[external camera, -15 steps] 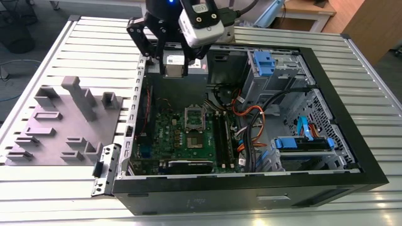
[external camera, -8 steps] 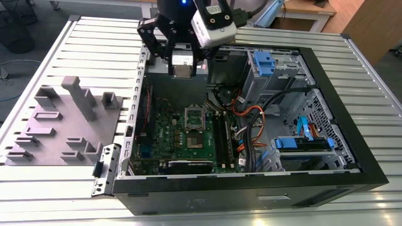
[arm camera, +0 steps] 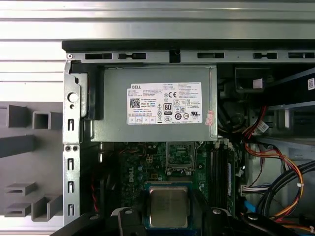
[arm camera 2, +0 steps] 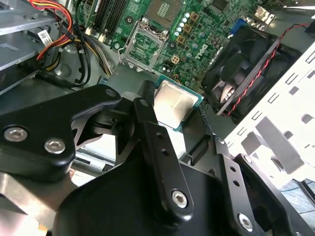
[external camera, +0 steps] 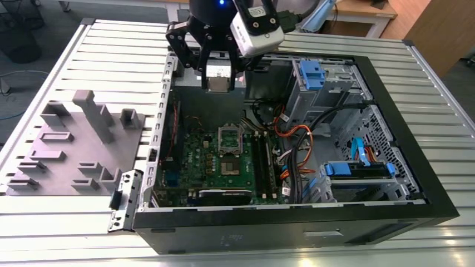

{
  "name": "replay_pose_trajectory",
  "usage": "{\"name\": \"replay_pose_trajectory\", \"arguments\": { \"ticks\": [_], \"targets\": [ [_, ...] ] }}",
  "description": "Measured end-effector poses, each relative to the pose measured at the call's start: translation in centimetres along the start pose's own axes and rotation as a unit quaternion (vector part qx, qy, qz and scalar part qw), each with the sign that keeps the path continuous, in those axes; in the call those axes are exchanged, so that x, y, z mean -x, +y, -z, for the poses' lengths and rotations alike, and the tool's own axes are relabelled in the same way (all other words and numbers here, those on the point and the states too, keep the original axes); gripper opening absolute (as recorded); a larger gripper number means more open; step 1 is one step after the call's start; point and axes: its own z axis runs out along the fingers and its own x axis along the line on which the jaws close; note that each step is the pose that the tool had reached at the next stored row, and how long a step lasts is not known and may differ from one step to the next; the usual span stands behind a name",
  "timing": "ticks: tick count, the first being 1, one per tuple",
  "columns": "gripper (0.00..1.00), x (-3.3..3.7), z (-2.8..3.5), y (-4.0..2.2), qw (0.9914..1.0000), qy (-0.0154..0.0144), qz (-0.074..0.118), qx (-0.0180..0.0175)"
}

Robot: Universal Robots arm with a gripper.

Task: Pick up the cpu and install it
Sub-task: 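Pick up the cpu and move it towards the insertion slot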

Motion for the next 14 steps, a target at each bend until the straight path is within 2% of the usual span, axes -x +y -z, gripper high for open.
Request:
{"name": "replay_pose_trajectory", "arguments": {
  "ticks": [6, 14],
  "targets": [
    [0.47, 0.0, -0.26, -0.12, 1.0, 0.0, 0.0, 0.0001],
    [0.47, 0.0, -1.05, -0.31, 1.0, 0.0, 0.0, 0.0]
  ]
}}
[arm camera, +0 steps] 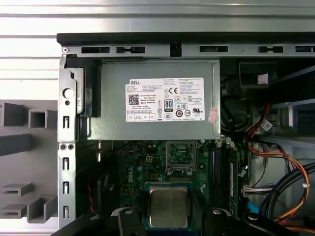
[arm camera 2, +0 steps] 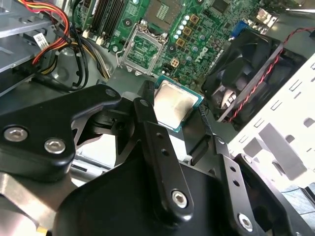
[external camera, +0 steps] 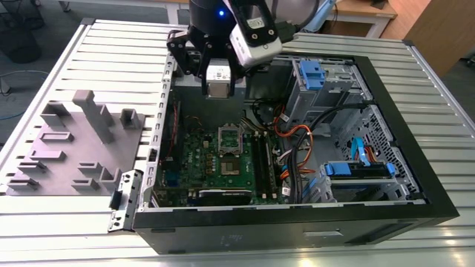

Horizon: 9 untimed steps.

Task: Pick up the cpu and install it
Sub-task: 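Pick up the cpu and move it towards the insertion slot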

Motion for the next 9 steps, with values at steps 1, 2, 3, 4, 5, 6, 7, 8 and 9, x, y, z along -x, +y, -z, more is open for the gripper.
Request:
{"name": "replay_pose_trajectory", "arguments": {
  "ticks": [1, 2, 3, 4, 5, 6, 7, 8, 9],
  "targets": [
    [0.47, 0.0, -0.13, -0.02, 1.0, 0.0, 0.0, 0.0],
    [0.47, 0.0, -0.27, -0.04, 1.0, 0.0, 0.0, 0.0],
    [0.47, 0.0, -0.41, -0.06, 1.0, 0.0, 0.0, 0.0001],
    [0.47, 0.0, -0.52, -0.07, 1.0, 0.0, 0.0, 0.0],
    [0.47, 0.0, -0.65, -0.09, 1.0, 0.0, 0.0, 0.0001],
    [0.47, 0.0, -0.78, -0.11, 1.0, 0.0, 0.0, 0.0],
    [0.47, 0.0, -0.92, -0.12, 1.0, 0.0, 0.0, 0.0],
    [0.47, 0.0, -1.06, -0.13, 1.0, 0.0, 0.0, 0.0],
    [0.47, 0.0, -1.2, -0.15, 1.0, 0.0, 0.0, 0.0]
  ]
}}
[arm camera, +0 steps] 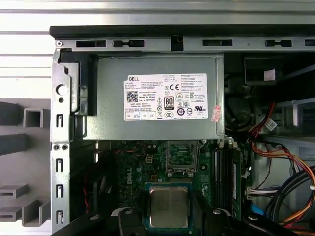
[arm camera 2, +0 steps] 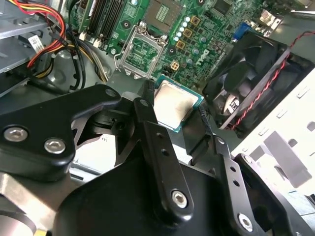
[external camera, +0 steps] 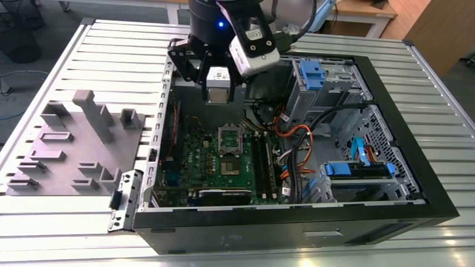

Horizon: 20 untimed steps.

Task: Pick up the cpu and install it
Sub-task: 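Pick up the cpu and move it towards the insertion slot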

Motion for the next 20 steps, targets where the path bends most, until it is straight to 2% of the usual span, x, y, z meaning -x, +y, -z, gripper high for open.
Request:
{"name": "replay_pose_trajectory", "arguments": {
  "ticks": [7, 20],
  "targets": [
    [0.47, 0.0, -0.72, -0.05, 1.0, 0.0, 0.0, 0.0],
    [0.47, 0.01, -0.92, -0.06, 1.0, 0.0, 0.0, 0.0]
  ]
}}
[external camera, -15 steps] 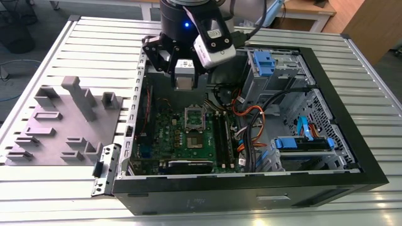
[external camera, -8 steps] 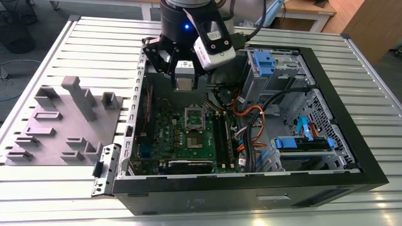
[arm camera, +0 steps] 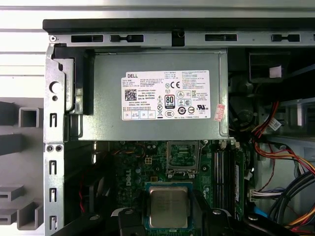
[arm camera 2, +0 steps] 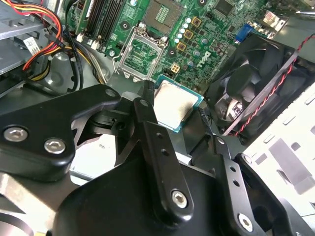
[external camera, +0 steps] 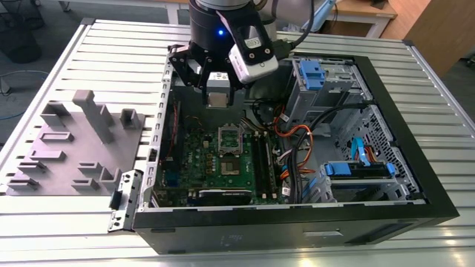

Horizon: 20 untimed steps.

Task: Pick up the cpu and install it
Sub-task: 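Pick up the cpu and move it towards the insertion slot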

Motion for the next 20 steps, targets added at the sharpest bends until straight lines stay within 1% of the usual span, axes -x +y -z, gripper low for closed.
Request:
{"name": "replay_pose_trajectory", "arguments": {
  "ticks": [20],
  "targets": [
    [0.47, 0.0, -0.19, 0.0, 1.0, 0.0, 0.0, 0.0]
  ]
}}
